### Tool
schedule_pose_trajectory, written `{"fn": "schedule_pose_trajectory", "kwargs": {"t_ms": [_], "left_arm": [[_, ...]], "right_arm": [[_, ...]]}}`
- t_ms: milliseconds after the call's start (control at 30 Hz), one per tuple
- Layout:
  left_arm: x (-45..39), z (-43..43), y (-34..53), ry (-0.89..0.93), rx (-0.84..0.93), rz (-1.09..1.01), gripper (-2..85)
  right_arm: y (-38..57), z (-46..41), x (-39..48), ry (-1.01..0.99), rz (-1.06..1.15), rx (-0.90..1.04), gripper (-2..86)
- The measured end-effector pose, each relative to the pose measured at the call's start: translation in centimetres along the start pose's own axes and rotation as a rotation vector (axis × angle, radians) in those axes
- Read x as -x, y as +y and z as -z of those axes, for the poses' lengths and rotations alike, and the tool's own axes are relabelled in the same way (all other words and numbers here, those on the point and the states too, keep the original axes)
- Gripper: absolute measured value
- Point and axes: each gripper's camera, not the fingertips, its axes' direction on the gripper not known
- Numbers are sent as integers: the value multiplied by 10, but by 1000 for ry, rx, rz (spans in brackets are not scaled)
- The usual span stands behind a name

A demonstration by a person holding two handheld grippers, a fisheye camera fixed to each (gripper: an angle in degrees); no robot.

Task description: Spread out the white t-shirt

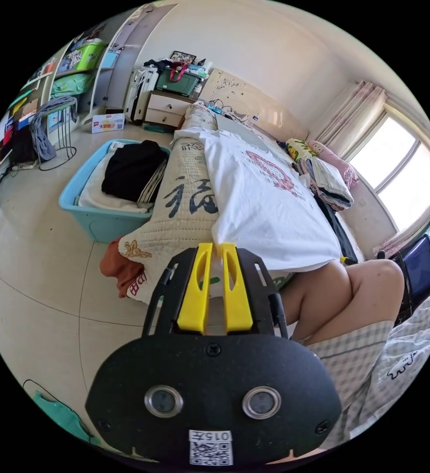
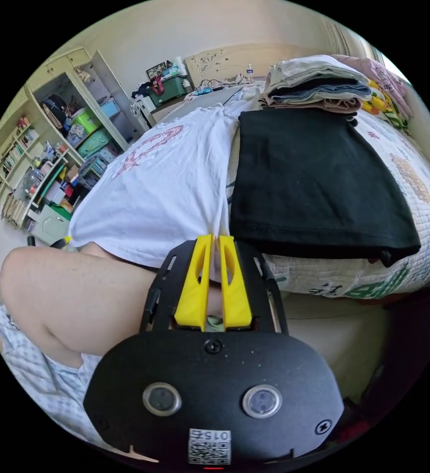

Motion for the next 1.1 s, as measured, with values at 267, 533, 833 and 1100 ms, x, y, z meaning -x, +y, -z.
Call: {"fn": "schedule_pose_trajectory", "kwargs": {"t_ms": [267,533,833,1100], "left_arm": [[-28,19,-47,-103,-23,-84,32],[-111,-26,-164,72,1,-312,40],[-257,-171,-307,202,114,-514,65],[-407,-308,-415,325,123,-505,94]], "right_arm": [[34,12,-24,-44,-88,-227,34],[-96,-87,-5,-69,-18,-294,61],[-250,-301,-34,-68,-239,-114,108],[-227,-398,-46,-99,-263,-131,36]]}}
